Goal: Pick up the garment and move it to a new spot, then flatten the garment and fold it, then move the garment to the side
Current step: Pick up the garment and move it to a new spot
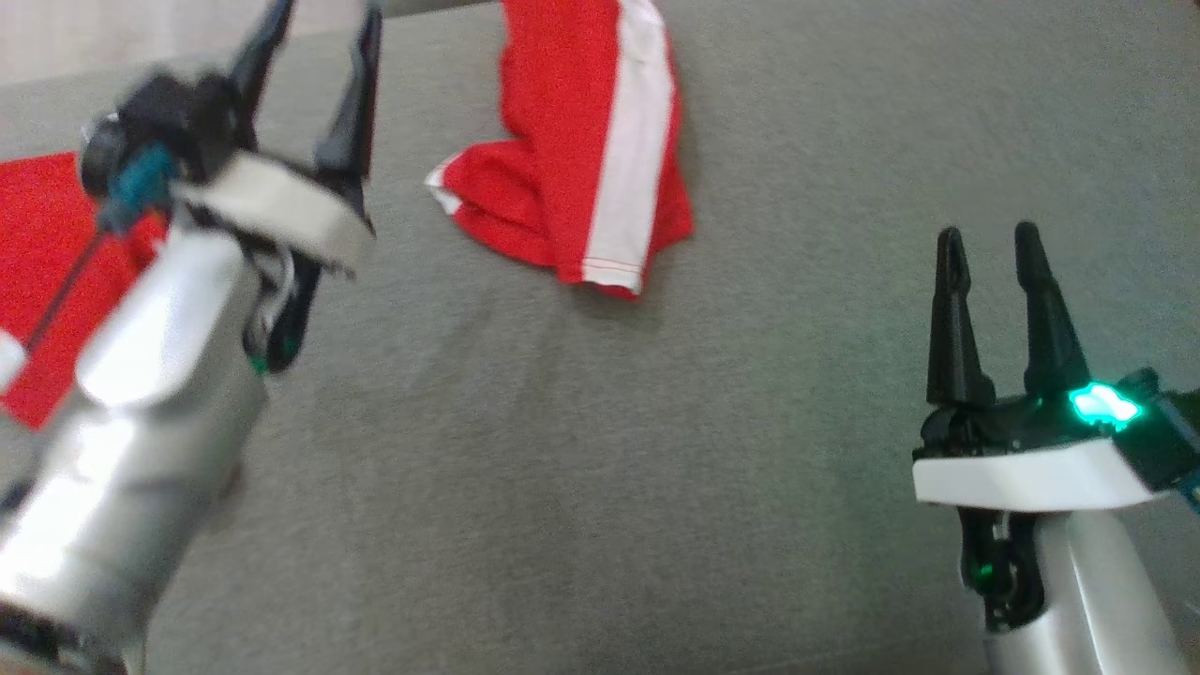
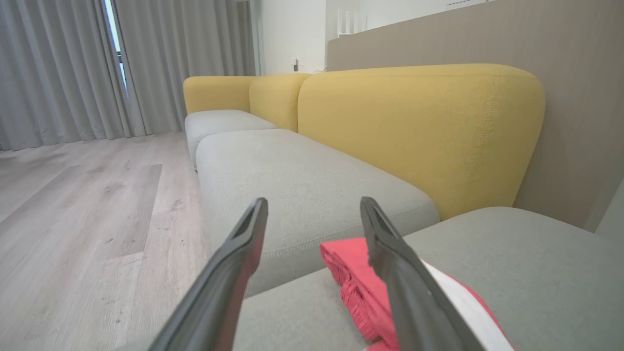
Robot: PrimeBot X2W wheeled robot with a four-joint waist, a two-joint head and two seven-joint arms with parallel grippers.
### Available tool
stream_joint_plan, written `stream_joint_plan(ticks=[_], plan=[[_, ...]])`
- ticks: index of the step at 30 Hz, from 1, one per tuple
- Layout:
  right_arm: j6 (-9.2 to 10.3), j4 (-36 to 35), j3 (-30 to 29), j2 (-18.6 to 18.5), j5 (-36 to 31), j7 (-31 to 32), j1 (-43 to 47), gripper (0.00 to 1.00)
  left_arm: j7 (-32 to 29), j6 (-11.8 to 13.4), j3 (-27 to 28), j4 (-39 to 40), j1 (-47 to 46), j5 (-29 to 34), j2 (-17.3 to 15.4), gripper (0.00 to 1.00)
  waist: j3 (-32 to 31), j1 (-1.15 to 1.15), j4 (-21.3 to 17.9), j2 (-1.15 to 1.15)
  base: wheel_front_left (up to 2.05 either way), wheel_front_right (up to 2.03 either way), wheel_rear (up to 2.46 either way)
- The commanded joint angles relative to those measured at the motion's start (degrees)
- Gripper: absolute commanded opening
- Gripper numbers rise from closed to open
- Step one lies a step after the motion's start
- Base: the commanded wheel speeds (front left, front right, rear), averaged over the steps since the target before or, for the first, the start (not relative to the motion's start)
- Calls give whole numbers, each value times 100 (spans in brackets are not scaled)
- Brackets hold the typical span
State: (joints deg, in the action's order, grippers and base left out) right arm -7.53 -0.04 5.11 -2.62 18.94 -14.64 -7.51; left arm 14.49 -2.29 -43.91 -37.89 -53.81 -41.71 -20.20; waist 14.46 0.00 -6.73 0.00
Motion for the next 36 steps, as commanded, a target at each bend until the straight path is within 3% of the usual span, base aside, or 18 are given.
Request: stream_joint_plan(ticks=[1,9,16,23,28,36], plan=[[4,-141,104,-26,-75,-36,55,100,46,64,360,421,128,160,-268,100,-259,0,371,0,0,0,0],[4,-43,-13,-26,-189,-36,320,100,50,484,1098,1768,1934,650,-303,100,-639,0,814,0,0,0,0],[4,68,-70,-26,-323,-36,579,100,50,689,1883,2696,3583,1113,112,100,-826,0,1086,0,0,0,0],[4,265,80,-26,-659,-36,395,100,51,419,2298,2921,4056,1563,623,100,-716,0,1398,0,0,0,0],[4,957,384,-26,-1211,-4,-188,100,51,102,2301,2714,4015,1842,905,100,-493,0,1682,0,0,0,0],[4,2434,863,-26,-2322,864,-1594,100,51,-326,2213,2393,3866,2093,1386,100,-164,0,2280,0,0,0,0]])
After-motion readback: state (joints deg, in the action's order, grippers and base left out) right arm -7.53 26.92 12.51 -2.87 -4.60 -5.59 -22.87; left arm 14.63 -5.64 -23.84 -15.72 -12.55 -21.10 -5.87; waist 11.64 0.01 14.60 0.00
